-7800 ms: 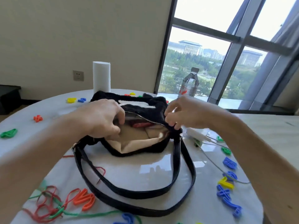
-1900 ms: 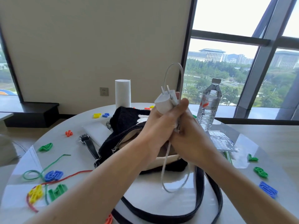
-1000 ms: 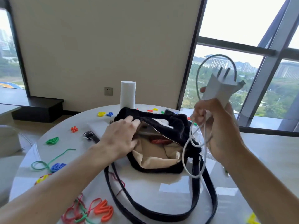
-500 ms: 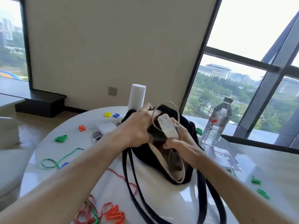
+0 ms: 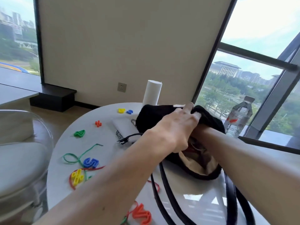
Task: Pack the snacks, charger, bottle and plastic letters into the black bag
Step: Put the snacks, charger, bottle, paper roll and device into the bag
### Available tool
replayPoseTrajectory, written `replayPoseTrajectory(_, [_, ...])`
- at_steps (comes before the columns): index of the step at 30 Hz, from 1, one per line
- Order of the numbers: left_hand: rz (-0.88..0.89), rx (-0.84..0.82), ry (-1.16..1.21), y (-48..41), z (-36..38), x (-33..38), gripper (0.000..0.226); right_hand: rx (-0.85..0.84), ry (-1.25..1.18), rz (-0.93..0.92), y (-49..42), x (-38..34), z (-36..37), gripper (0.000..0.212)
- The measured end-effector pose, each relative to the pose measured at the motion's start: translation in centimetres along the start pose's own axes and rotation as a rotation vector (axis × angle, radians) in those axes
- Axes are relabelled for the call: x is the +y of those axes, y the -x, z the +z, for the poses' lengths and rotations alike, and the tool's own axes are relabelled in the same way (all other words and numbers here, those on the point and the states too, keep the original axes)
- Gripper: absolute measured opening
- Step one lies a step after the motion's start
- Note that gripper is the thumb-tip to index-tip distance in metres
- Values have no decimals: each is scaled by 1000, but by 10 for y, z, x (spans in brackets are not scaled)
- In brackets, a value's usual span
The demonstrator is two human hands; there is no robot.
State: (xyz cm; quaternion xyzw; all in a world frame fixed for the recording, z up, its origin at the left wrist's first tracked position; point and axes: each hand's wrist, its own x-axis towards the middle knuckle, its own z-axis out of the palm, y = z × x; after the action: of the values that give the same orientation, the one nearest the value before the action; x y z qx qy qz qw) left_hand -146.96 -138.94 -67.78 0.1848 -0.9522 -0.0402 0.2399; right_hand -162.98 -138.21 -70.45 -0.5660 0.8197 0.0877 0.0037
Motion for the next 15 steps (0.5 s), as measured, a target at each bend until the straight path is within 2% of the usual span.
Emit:
replayPoseTrajectory(1, [-14, -18, -1, 3, 1, -4, 64, 9, 53, 51, -11, -5, 3, 60])
replayPoseTrajectory(3, [-48, -46, -20, 9, 4, -14, 59, 14, 78, 11, -14, -15, 1, 64])
replayPoseTrajectory(7, [-82, -115, -77, 15, 11, -28, 37, 36, -112, -124, 2, -26, 15, 39])
replayPoseTrajectory(9, [-87, -150, -82, 14, 16, -34, 31, 65, -146, -139, 19, -24, 19, 36])
replayPoseTrajectory(11, [-101, -188, -40, 13, 16, -39, 29, 133, -181, -177, 45, -14, 22, 38])
replayPoseTrajectory(13, [-130, -258, 54, 12, 14, -40, 34, 127, -208, -204, 71, -7, 24, 42])
replayPoseTrajectory(15, [-145, -309, 168, 14, 7, -39, 25, 132, -229, -216, 92, 3, 23, 38])
